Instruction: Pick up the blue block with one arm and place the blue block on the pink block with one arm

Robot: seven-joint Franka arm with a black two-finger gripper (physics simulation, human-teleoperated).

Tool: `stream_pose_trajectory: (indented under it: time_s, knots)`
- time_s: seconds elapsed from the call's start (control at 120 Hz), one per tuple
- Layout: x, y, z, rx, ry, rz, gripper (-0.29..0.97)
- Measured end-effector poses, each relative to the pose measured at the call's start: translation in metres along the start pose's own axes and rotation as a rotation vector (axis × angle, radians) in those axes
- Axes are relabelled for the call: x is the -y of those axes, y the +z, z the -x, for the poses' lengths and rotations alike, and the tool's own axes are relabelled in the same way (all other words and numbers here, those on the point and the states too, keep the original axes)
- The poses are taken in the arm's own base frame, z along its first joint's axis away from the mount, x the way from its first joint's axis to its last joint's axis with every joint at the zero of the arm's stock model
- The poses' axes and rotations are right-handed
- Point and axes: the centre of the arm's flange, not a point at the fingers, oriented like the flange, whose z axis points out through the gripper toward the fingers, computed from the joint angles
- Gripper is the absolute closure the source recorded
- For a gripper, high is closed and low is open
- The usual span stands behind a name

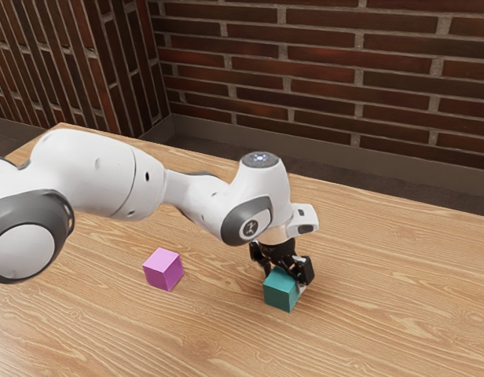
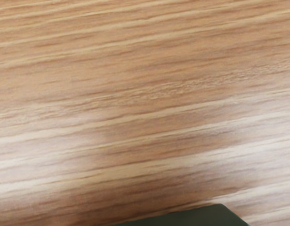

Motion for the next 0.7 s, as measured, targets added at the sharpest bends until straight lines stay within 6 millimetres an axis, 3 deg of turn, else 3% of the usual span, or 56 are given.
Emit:
stream_pose_trajectory:
  time_s: [0.467, 0.7]
  knots:
    - [-0.011, 0.001, 0.001, -0.018, 0.035, -0.029, 0.00]
    - [-0.013, 0.003, 0.012, -0.002, 0.038, -0.036, 0.00]
